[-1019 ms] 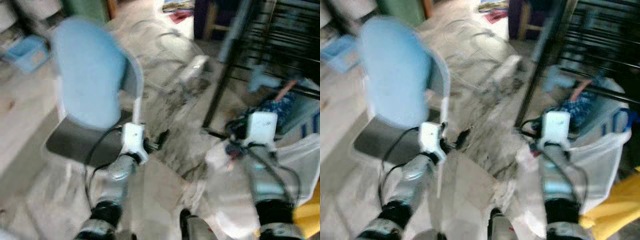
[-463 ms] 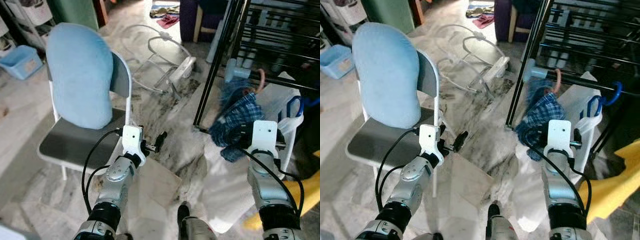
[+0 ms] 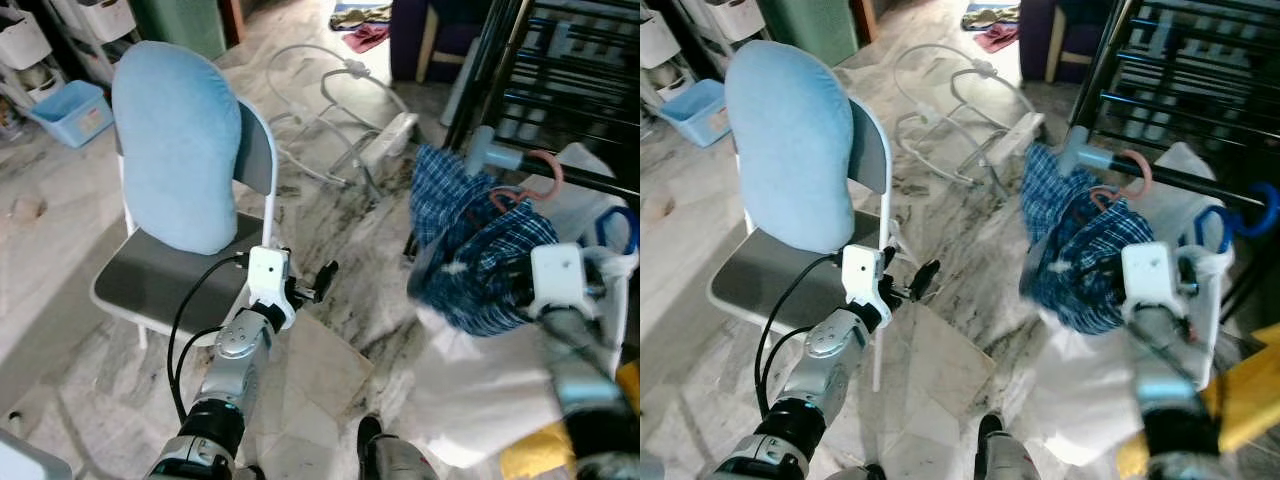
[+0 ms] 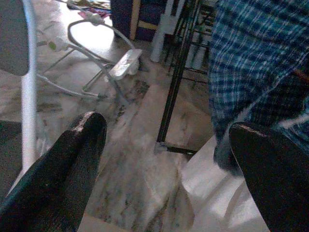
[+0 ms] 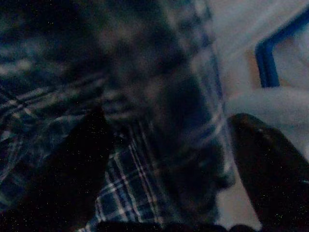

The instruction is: Hang hanger

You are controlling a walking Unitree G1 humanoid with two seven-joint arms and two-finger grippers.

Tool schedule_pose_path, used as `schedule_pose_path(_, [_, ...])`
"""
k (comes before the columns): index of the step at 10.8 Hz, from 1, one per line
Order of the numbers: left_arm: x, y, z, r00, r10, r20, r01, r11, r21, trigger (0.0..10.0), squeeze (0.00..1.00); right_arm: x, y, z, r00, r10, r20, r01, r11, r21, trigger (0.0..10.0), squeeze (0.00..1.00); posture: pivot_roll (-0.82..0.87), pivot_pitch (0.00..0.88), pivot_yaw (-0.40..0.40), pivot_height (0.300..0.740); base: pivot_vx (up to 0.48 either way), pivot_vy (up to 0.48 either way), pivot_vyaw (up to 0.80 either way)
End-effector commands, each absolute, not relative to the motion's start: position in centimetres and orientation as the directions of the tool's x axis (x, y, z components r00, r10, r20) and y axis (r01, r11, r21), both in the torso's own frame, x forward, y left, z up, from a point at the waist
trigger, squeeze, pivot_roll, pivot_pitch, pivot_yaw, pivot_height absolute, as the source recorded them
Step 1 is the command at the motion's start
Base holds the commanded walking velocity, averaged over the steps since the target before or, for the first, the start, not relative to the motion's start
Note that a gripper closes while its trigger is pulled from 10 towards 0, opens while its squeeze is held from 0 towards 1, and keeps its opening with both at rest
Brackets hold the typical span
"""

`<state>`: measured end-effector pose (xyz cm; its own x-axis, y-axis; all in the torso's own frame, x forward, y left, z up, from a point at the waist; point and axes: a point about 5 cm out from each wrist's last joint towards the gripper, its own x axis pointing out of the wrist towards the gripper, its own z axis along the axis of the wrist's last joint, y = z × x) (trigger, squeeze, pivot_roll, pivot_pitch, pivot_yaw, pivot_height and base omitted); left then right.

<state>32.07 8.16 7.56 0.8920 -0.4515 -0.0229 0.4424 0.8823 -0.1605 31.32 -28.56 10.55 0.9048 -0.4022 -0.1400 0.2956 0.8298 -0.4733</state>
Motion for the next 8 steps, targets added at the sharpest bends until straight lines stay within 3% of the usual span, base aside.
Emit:
schedule_pose_path(1, [31.9,8.4,7.0,0.89,-0.452,-0.053,0.439,0.884,-0.161,10.0,0.0,31.3,-29.1,10.6,0.912,-0.375,-0.165,0.266,0.848,-0.458,0.0,0.0,-0.14,0.178,0.056,0.74,0.0,0.0,0.0])
schedule_pose_path(4, [31.9,8.8,6.7,0.9,-0.431,-0.068,0.416,0.895,-0.16,10.0,0.0,30.6,-29.1,9.9,0.936,-0.214,-0.279,0.088,0.91,-0.405,0.0,0.0,-0.12,0.18,0.052,0.74,0.0,0.0,0.0])
schedule_pose_path(8, [31.9,8.7,6.6,0.895,-0.439,-0.083,0.423,0.892,-0.158,10.0,0.0,29.7,-29.1,12.0,0.954,-0.056,-0.295,-0.056,0.932,-0.359,0.0,0.0,-0.14,0.181,0.065,0.74,0.0,0.0,0.0])
